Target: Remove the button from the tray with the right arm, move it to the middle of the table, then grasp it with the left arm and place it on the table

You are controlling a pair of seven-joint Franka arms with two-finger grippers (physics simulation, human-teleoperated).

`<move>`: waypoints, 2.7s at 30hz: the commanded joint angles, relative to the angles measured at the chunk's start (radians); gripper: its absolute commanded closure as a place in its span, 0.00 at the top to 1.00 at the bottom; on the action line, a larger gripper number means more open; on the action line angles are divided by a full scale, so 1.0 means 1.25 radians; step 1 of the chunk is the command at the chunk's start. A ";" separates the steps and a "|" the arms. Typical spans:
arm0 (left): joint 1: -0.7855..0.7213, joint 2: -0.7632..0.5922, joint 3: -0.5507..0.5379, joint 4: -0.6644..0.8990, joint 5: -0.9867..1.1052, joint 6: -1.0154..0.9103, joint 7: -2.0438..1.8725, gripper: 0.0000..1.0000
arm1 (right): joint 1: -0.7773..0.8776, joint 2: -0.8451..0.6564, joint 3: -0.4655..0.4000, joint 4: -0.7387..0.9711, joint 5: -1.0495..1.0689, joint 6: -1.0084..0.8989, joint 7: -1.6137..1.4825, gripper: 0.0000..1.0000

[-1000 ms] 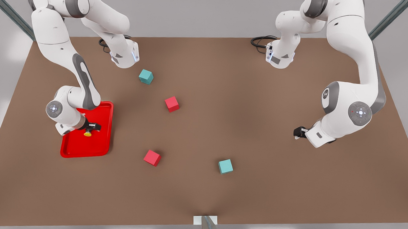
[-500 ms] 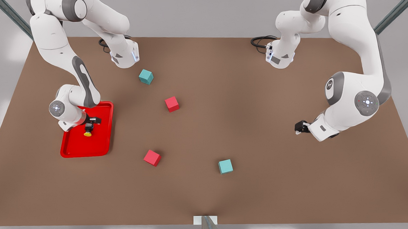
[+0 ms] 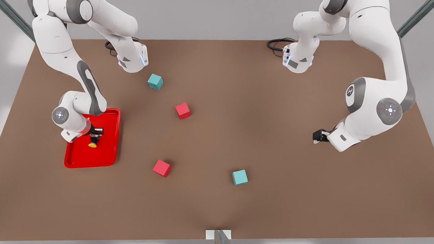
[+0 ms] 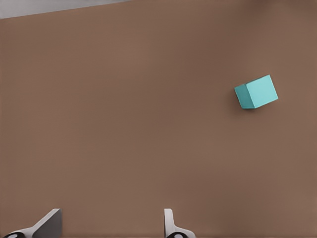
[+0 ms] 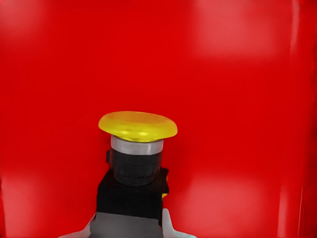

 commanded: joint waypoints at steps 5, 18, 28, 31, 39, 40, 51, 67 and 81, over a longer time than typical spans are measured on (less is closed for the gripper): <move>0.000 -0.005 0.001 0.000 0.002 0.001 -0.022 1.00 | 0.122 -0.051 0.010 0.314 -0.004 -0.449 -0.047 0.28; 0.009 0.009 0.038 -0.008 0.010 -0.009 -0.041 1.00 | 0.547 0.419 0.272 1.028 -0.085 -0.488 -0.177 0.28; 0.010 0.040 0.038 -0.011 0.013 -0.010 -0.145 1.00 | 0.769 0.488 0.234 1.035 -0.084 -0.167 -0.232 0.30; 0.005 0.038 0.025 -0.014 0.002 -0.009 -0.390 1.00 | 0.822 0.517 0.189 1.036 -0.103 -0.182 -0.238 0.30; -0.083 0.081 -0.034 -0.017 0.002 0.025 -1.483 1.00 | 0.842 0.554 0.173 1.035 -0.135 -0.190 -0.240 1.00; -0.109 0.084 -0.034 -0.020 0.005 0.025 -1.543 1.00 | 0.844 0.554 0.173 1.035 -0.136 -0.190 -0.240 1.00; -0.250 0.156 -0.034 -0.011 0.085 0.113 -1.988 1.00 | 0.307 -0.082 0.151 0.740 -0.006 -0.760 -0.361 1.00; -0.312 0.240 -0.030 -0.132 0.203 0.293 -2.156 1.00 | 0.228 -0.133 0.103 0.661 0.080 -0.809 0.289 1.00; -0.312 0.300 -0.035 -0.185 0.194 0.468 -2.015 1.00 | 0.229 -0.133 0.105 0.661 0.081 -0.811 0.289 1.00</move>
